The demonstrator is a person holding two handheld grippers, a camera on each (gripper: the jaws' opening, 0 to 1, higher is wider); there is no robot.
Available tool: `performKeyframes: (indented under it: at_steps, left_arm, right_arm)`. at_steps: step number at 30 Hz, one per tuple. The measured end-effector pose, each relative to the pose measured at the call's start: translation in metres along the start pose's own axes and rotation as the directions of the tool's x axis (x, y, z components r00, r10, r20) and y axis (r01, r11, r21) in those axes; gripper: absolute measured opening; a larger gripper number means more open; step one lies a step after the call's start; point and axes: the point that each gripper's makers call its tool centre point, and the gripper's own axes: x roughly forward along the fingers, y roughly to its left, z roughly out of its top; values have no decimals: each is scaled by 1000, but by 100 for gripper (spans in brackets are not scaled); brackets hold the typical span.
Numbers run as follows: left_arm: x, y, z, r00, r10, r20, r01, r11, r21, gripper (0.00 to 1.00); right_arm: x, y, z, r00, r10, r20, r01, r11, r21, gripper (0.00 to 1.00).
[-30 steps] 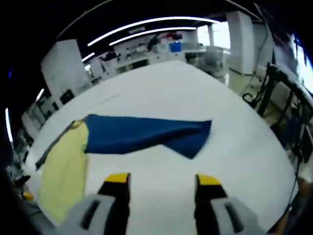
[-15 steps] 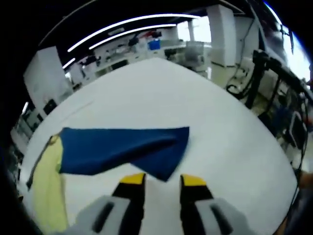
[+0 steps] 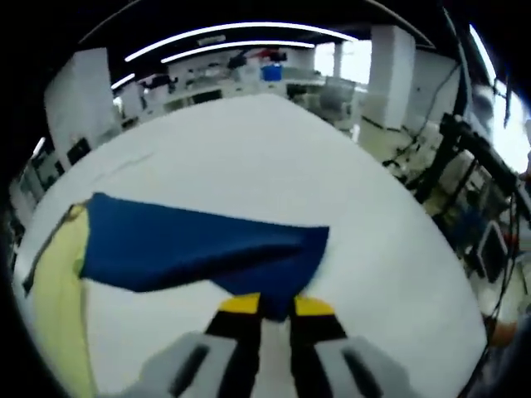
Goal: Fold the garment on the visible template until the final outline fits inside the template.
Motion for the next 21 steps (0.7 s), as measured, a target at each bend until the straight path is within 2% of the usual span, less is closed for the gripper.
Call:
performKeyframes:
  at_steps: [3,7,9,10,12,13,17,21]
  left_arm:
    - [1,0,0,1000,1,-2,-1,1000,8,97]
    - [1,3,2,1000,15,0,-15,1000,17,99]
    - [0,4,4,1000,15,8,-15,1000,17,99]
    - [-1,4,5,1000,13,11,-13,1000,17,99]
    - [-2,5,6,1000,10,14,-11,1000,22,99]
    - [-2,6,6,1000,11,16,-11,1000,24,99]
    - [-3,9,8,1000,11,22,-12,1000,28,99]
    - [-3,6,13,999,-5,42,4,999,40,99]
  right_arm:
    - [0,-4,1,1000,-15,1,15,1000,5,2]
    - [-7,0,-1,1000,1,-7,-1,1000,6,0]
    - [6,-12,3,1000,21,-14,-21,1000,13,0]
    - [2,-12,1,1000,25,-19,-25,1000,10,0]
    - [-1,-14,0,999,36,-27,-36,999,-5,0]
    - [-11,-9,-5,999,39,-36,-39,999,-18,0]
    - [-6,-24,-4,997,45,-63,-49,997,-66,0]
    - [-11,-24,-3,994,70,-78,-76,994,-72,0]
